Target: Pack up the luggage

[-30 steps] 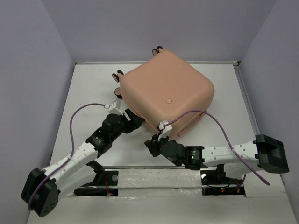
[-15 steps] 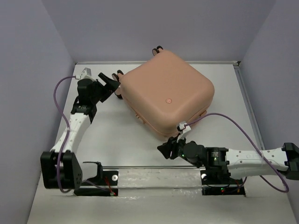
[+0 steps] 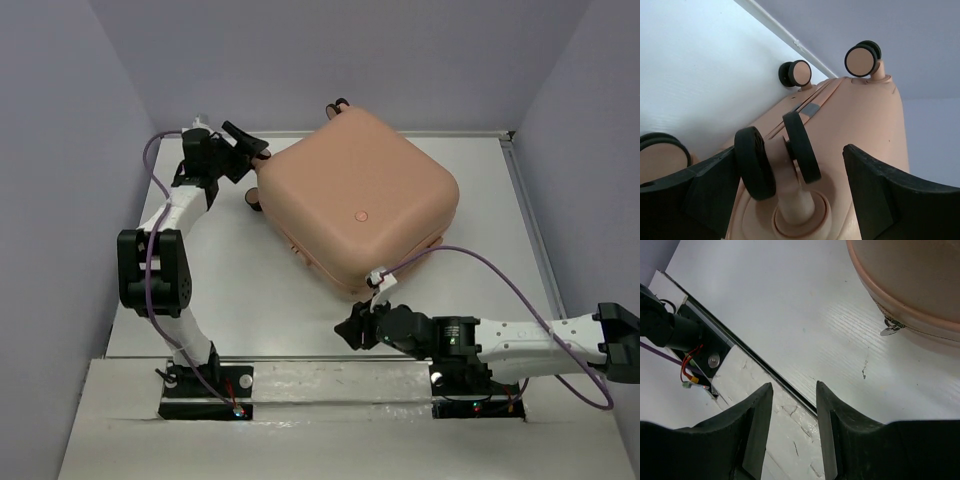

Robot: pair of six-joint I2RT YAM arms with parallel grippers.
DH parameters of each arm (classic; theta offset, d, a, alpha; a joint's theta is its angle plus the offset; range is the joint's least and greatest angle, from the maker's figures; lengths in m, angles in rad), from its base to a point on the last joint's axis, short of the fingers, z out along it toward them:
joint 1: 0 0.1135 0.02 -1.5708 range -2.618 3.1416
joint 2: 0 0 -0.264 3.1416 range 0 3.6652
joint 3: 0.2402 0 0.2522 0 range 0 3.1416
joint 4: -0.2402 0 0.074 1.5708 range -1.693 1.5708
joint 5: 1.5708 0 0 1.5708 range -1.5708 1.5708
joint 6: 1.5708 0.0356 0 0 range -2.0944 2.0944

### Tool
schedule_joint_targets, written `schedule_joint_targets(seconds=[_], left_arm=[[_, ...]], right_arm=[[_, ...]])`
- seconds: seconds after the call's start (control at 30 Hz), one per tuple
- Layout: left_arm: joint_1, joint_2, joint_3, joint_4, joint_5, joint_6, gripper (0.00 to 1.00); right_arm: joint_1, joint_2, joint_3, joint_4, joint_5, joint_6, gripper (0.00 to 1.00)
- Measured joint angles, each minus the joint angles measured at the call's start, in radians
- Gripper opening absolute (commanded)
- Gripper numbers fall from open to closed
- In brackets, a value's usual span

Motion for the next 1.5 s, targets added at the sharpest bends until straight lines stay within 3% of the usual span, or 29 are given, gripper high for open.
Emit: schedule_joint_targets(seconds=[0.13,0.23,0.27,0.33,0.37,0.4,0.43,0.5,0.57,0.77,1.0,1.1,1.17,1.27,1.33,1.4,1.5], left_arm=[[-0.008,0.078,0.058,0.021,0.015,-0.037,0.81],[-0.013,0.118,0.075,0.048,0.029,-0.074,0.74],[-0.015,0.127,0.077,0.056,0.03,-0.083,0.59],[-0.018,0.133,0.077,0.063,0.028,-0.106,0.38],[-0.018,0.133,0.077,0.065,0.028,-0.128,0.2],[-0.016,0.133,0.077,0.064,0.024,-0.158,0.13],[-0.015,0.133,0.077,0.068,0.023,-0.165,0.07],[-0.017,0.133,0.072,0.078,0.019,-0.165,0.06],[-0.017,0.12,0.036,0.116,0.007,-0.165,0.06],[0.005,-0.031,-0.176,0.199,-0.055,-0.179,0.06],[0.043,-0.359,-0.509,0.236,-0.129,-0.208,0.06],[0.059,-0.528,-0.639,0.227,-0.164,-0.22,0.06],[0.069,-0.648,-0.722,0.218,-0.198,-0.229,0.06],[0.091,-0.818,-0.814,0.176,-0.26,-0.241,0.06],[0.101,-0.899,-0.833,0.126,-0.301,-0.243,0.06],[0.105,-0.934,-0.828,0.09,-0.325,-0.232,0.06],[0.105,-0.927,-0.799,0.034,-0.331,-0.213,0.06]], right_arm=[[0.0,0.003,0.0,0.0,-0.004,0.005,0.66],[0.0,-0.029,-0.005,-0.023,0.014,0.024,0.7],[0.0,-0.045,-0.006,-0.041,0.025,0.033,0.7],[-0.001,-0.097,-0.006,-0.095,0.06,0.053,0.63],[-0.005,-0.124,-0.006,-0.131,0.082,0.065,0.57],[-0.016,-0.147,-0.006,-0.158,0.088,0.075,0.52],[-0.032,-0.171,-0.006,-0.187,0.098,0.08,0.37],[-0.112,-0.241,-0.013,-0.237,0.104,0.093,0.14],[-0.217,-0.31,-0.023,-0.271,0.105,0.093,0.07],[-0.512,-0.37,-0.031,-0.315,0.071,0.04,0.07],[-0.871,-0.139,-0.032,-0.157,-0.196,-0.137,0.07],[-0.937,0.006,0.025,-0.098,-0.319,-0.248,0.07],[-0.958,0.09,0.1,-0.117,-0.354,-0.307,0.11],[-0.99,0.248,0.23,-0.134,-0.41,-0.383,0.35],[-0.995,0.302,0.291,-0.158,-0.416,-0.421,0.44],[-0.996,0.286,0.299,-0.182,-0.409,-0.434,0.54],[-0.995,0.155,0.249,-0.204,-0.396,-0.426,0.57]])
